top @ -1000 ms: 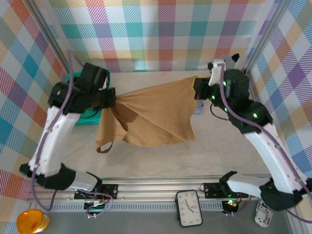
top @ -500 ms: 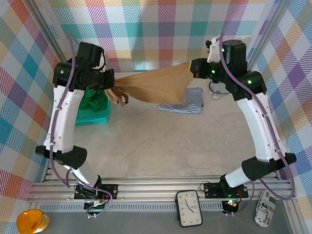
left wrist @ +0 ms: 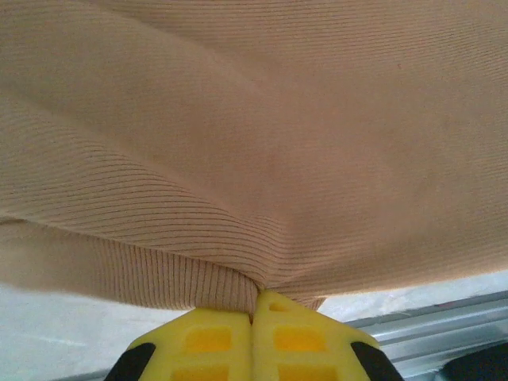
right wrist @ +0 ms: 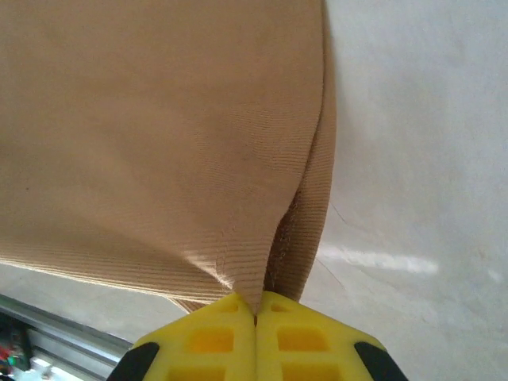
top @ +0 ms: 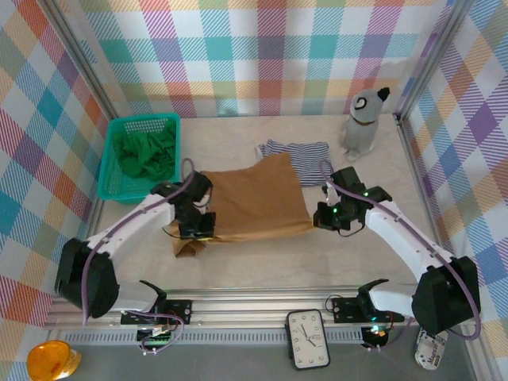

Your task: Fold and stack the tank tops

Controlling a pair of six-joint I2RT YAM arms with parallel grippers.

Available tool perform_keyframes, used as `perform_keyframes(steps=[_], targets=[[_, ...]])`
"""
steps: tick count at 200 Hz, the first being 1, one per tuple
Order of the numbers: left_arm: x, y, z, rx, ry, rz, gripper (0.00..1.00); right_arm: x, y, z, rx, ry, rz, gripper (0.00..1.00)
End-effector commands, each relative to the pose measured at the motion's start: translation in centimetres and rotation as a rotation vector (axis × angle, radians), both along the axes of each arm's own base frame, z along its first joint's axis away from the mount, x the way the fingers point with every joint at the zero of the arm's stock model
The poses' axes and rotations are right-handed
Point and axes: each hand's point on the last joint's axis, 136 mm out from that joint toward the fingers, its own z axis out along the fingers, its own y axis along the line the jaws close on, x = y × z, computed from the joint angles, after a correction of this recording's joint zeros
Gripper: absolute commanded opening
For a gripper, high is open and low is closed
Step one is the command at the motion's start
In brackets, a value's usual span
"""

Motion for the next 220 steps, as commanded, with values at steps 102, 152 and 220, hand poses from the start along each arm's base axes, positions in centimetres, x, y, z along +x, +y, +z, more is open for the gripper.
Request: perform_keyframes(steps=[102,152,220], targets=[[-0.5,0.7,-0.2,0.136,-0.003,0.006,0.43,4.0,-2.4,-5.7,-0.039,0.043,-0.091,0.02],[-6.5,6.7,-0.6,0.208,-0.007,0.278,0.48,5.4,-3.0,-7.0,-0.028,0.068,-0.114,0.02],[-6.8,7.6,-5.6,0.156,-0.065,0.477,0.43,5.8,-3.0,-6.8,-0.012,0.065,-0.110,0.02]])
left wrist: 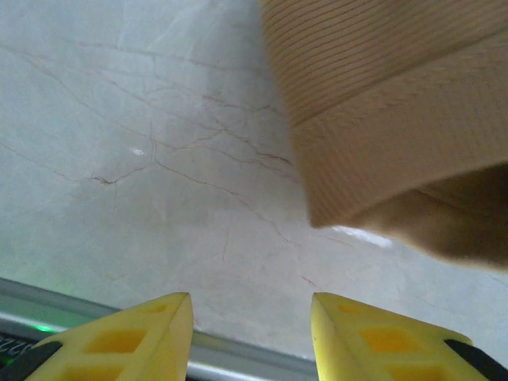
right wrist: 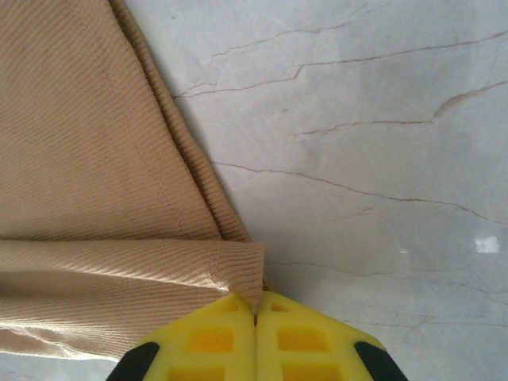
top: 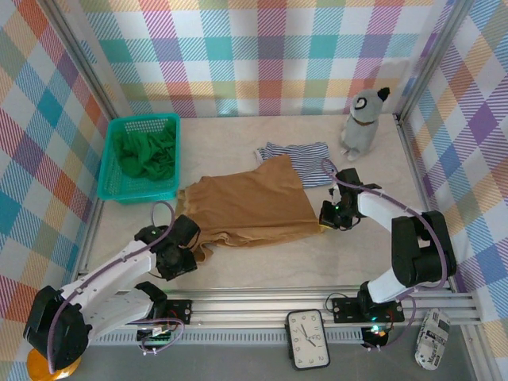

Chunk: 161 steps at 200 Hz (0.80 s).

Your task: Fold and stack the tank tops

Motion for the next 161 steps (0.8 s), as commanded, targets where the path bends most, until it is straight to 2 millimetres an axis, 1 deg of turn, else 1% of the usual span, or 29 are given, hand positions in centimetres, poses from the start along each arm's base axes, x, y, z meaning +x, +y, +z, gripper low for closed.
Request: perform_keyframes(steps=[1,35,51,63,79,86,93,119,132,148,161], targets=[[1.8,-0.7,0.0,-0.032,-0.076,0.076,0.43,1.0,0.4,0.8,0.025,-0.032,0.013,0.02],[2.9,0.2,0.4,0.033,-0.104,0.063,0.44,0.8,0.5,1.0,0.040,-0.034,0.008,0.02],[3.8,0.1,0.5,0.036,-0.114,0.054,0.44,0.5,0.4,1.0,0.041,-0.031,0.006,0.02],[4.3,0.1,0.2,0.039,-0.106,0.045,0.44,0.3,0.4,0.9,0.041,-0.025,0.009,0.02],[4.3,0.7,-0.7,0.059,-0.059,0.035,0.43,0.2,0.3,1.2,0.038,-0.031,0.005,0.02],[4.5,0.9,-0.7,0.075,-0.047,0.027,0.42,0.1,0.2,1.2,0.034,-0.032,0.005,0.02],[4.7,1.3,-0.6,0.093,-0.042,0.025,0.40,0.1,0.0,1.3,0.034,-0.035,0.004,0.02],[5.9,3.1,0.9,0.188,-0.022,-0.007,0.34,-0.1,-0.4,1.3,0.026,-0.034,-0.004,0.01],[6.5,2.9,0.5,0.163,0.001,-0.011,0.27,-0.2,-0.5,1.3,0.027,-0.031,-0.007,0.01],[7.6,3.2,1.1,0.207,0.018,-0.038,0.20,-0.3,-0.6,1.3,0.026,-0.030,-0.005,0.01],[8.6,3.6,1.9,0.242,0.011,-0.069,0.17,-0.5,-0.6,1.5,0.030,-0.029,-0.002,0.01]])
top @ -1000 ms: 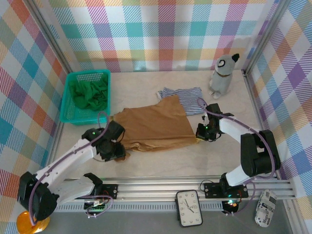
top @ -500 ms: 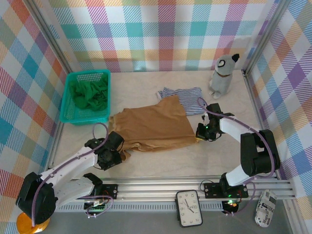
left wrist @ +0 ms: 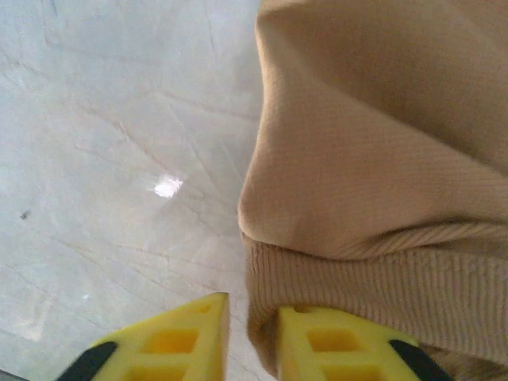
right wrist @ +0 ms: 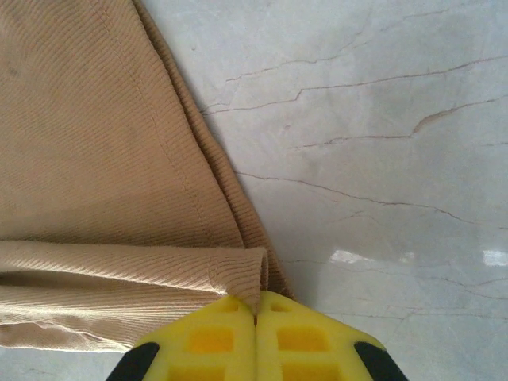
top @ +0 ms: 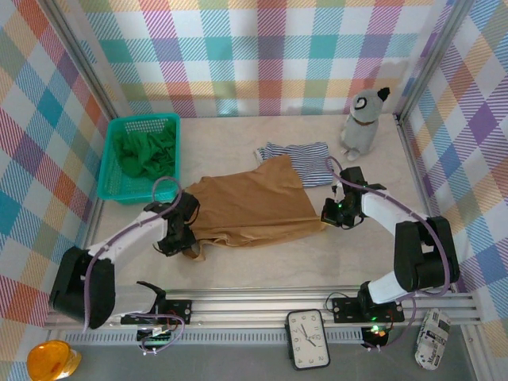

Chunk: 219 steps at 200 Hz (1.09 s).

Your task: Fold and stack the tank tops

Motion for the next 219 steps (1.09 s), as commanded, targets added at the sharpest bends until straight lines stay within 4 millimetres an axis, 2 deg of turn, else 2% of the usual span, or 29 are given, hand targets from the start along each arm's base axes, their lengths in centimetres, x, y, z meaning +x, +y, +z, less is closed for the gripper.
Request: perform_keyframes(steps=[1,41,54,69,104,113,123,152,169,194,206,219], targets=[[1.0,1.3,1.3,0.089,0.025,-0.084,0.17,-0.9,-0.1,0.3,0.011,0.006,0.018,0.01],[2.2,4.2,2.9,0.182,0.082,-0.099,0.13,-1.7,0.5,1.2,0.054,0.004,0.022,0.01],[2.8,4.1,3.4,0.181,0.067,-0.103,0.09,-2.4,0.7,1.4,0.079,0.022,0.014,0.01],[3.3,3.6,4.9,0.163,0.063,-0.100,0.08,-3.5,0.8,1.6,0.096,0.041,0.005,0.01],[3.5,5.3,9.8,0.256,0.008,-0.095,0.00,-6.8,1.3,1.9,0.149,0.101,0.001,0.01],[3.2,5.6,10.4,0.264,0.006,-0.086,0.00,-7.7,1.3,1.7,0.145,0.119,0.001,0.01],[2.8,5.1,10.5,0.224,0.006,-0.079,0.00,-8.5,1.3,1.6,0.147,0.132,-0.003,0.01],[1.1,0.7,8.7,0.000,-0.024,-0.062,0.14,-10.5,1.8,1.7,0.117,0.172,-0.006,0.01],[-0.7,-1.7,6.2,-0.070,0.015,-0.064,0.20,-12.2,2.7,1.7,0.101,0.215,0.015,0.01],[-3.2,-2.8,2.7,-0.069,0.069,-0.044,0.25,-13.7,2.5,2.3,0.034,0.214,0.007,0.02],[-3.7,-3.1,1.7,-0.067,0.061,-0.032,0.26,-13.6,2.1,2.6,0.028,0.186,-0.026,0.02],[-3.8,-2.6,1.0,-0.042,0.041,-0.005,0.33,-13.3,2.2,2.8,0.042,0.157,-0.041,0.02]])
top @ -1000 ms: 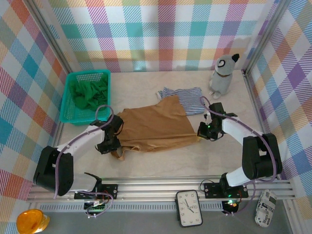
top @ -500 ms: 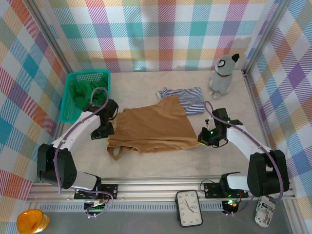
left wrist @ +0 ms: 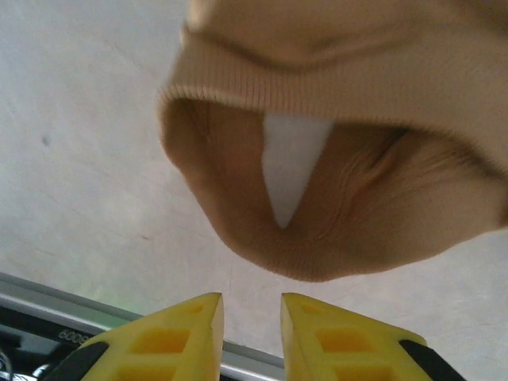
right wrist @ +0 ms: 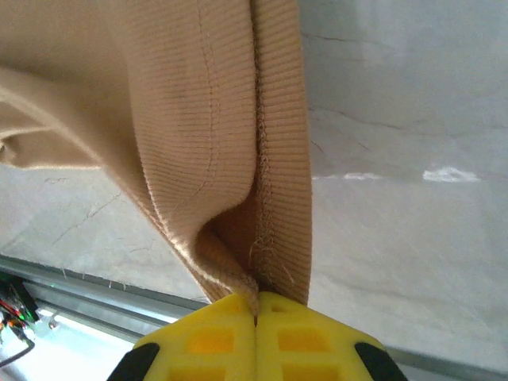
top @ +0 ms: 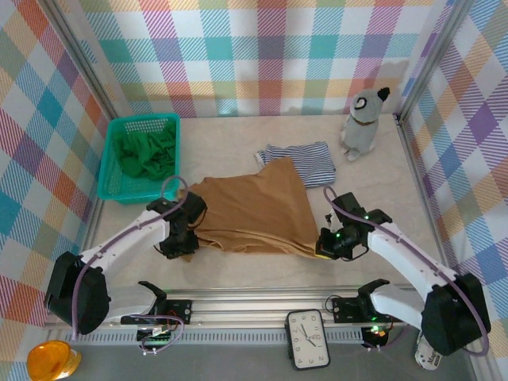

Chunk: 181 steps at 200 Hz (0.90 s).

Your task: Fold and stack the tank tops

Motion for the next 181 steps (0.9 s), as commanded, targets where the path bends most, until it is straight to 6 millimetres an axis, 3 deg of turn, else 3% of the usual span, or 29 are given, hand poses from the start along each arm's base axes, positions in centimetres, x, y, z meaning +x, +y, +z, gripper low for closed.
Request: perform_keyframes(steps=[1,32,68,93,114,138,162,181], targets=[[0.2,-0.5,-1.0,-0.021,-0.051,0.106,0.33,-0.9,-1.1,-0.2,-0.039,0.030,-0.088,0.02],[2.0,0.1,-0.6,0.014,-0.151,0.132,0.39,-0.7,-0.5,-0.2,-0.022,0.044,-0.070,0.02],[1.1,0.7,-3.8,0.038,-0.080,0.137,0.41,0.0,-0.6,-0.2,-0.047,0.020,-0.052,0.02],[1.4,1.9,-4.1,0.080,-0.070,0.140,0.36,0.1,-0.6,-0.1,-0.052,0.019,-0.043,0.12],[1.8,3.8,-2.9,0.146,-0.080,0.147,0.23,0.9,-1.3,0.7,-0.090,-0.022,-0.040,0.28],[2.6,6.3,-0.1,0.221,-0.153,0.181,0.08,2.4,-2.3,2.1,-0.132,-0.083,-0.046,0.45],[3.0,7.6,2.3,0.232,-0.209,0.211,0.07,5.5,-3.6,4.1,-0.153,-0.213,-0.080,0.54],[3.6,5.7,3.3,0.127,-0.207,0.180,0.13,9.5,-3.9,5.8,-0.122,-0.323,-0.128,0.59]])
